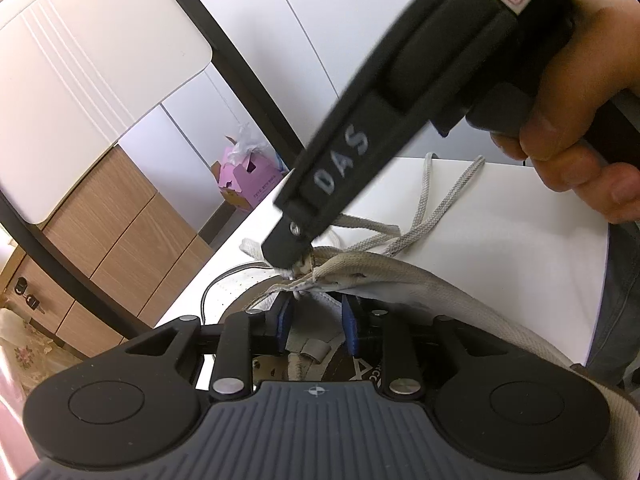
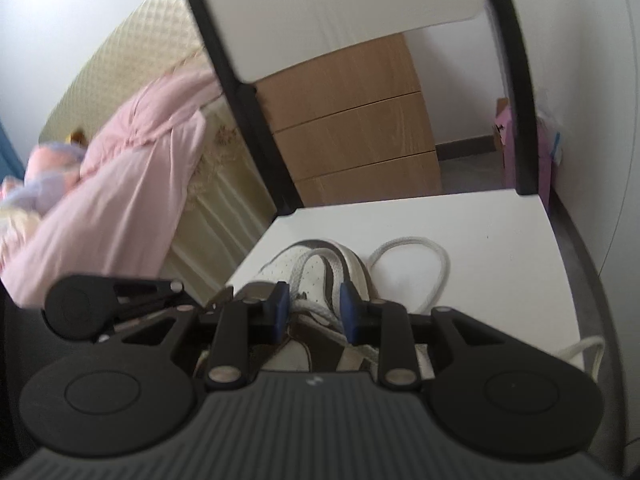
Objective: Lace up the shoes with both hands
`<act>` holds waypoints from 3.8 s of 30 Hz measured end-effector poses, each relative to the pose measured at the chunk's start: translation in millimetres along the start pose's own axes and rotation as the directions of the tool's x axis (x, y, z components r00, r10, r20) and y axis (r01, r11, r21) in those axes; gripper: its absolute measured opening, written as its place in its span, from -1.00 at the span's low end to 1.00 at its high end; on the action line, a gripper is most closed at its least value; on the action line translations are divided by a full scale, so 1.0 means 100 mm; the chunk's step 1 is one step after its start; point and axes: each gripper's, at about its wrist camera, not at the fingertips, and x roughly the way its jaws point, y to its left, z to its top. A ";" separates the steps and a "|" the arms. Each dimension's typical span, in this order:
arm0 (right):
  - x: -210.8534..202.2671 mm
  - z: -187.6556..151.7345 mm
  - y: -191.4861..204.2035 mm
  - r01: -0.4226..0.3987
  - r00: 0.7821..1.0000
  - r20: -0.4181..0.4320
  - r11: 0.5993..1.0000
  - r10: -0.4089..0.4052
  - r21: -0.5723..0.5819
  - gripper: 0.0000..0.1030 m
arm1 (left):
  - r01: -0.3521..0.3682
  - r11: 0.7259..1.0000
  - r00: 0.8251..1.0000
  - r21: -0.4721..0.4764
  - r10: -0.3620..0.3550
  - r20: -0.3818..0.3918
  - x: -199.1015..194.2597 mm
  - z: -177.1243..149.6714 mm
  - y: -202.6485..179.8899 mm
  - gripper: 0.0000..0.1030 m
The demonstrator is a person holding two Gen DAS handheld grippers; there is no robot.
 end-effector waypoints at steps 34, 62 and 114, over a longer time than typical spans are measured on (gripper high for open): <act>0.13 0.00 -0.36 -0.138 0.985 -0.071 0.970 0.155 0.201 -0.39 | 0.051 0.996 0.998 -0.078 -0.049 0.031 0.03 -0.09 0.15 -0.29; 0.14 -0.03 -0.40 -0.149 0.984 -0.064 0.960 0.168 0.237 -0.37 | 0.033 0.996 0.999 -0.086 -0.034 -0.014 0.06 -0.03 0.04 -0.27; 0.16 -0.05 -0.42 -0.163 0.981 -0.061 0.949 0.186 0.271 -0.33 | -0.007 0.988 1.000 -0.154 0.011 0.027 -0.33 0.03 0.21 0.64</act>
